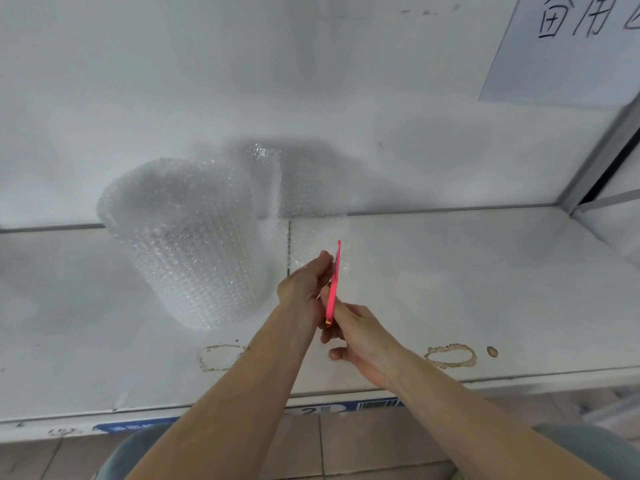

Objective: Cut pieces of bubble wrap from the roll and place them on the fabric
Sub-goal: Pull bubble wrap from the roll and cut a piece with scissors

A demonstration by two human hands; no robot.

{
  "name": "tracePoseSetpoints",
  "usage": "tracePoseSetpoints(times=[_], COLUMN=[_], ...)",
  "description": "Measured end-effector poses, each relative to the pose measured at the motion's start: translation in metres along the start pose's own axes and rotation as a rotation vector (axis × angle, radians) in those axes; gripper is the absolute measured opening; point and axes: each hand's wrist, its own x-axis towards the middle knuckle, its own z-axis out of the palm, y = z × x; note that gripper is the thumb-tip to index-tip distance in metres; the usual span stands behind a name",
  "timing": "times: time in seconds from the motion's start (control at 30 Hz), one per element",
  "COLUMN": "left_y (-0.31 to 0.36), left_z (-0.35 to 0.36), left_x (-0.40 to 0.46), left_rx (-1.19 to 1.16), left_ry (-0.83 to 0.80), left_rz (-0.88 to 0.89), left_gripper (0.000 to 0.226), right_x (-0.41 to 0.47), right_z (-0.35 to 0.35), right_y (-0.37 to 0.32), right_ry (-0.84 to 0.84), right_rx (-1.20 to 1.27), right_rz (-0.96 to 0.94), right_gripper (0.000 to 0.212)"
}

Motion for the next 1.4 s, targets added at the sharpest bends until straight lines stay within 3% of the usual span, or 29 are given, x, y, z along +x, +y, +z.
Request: tracePoseSetpoints(times=[0.43,0.87,1.13,1.4], left_y=[0.004,0.005,0.013,0.011], left_z=[0.001,-0.002,0.002,0.003], left_x=[-0.004,-0.014,-0.007,-0.005], left_rx=[-0.028,0.086,-0.049,-0.107], left_ry=[0.019,0.043,-0.043,-0.071], left_rz=[-0.005,-0.015,-0.061,-0.026], left_gripper=[0.022,0.012,0.040,0.014], right_x=[0.003,0.009,0.008,0.010], right_z=[-0.002,-0.004,-0.004,-0.005], right_y=[0.005,-0.002,0.003,0.002], right_ry=[0.045,0.069,0.061,0.061], right_rx=[-0.035,0.000,-0.007,-0.010], right_rz=[-0.034,-0.030,-0.031,-0.033], right_gripper=[0.040,0.042,0.043,0.042])
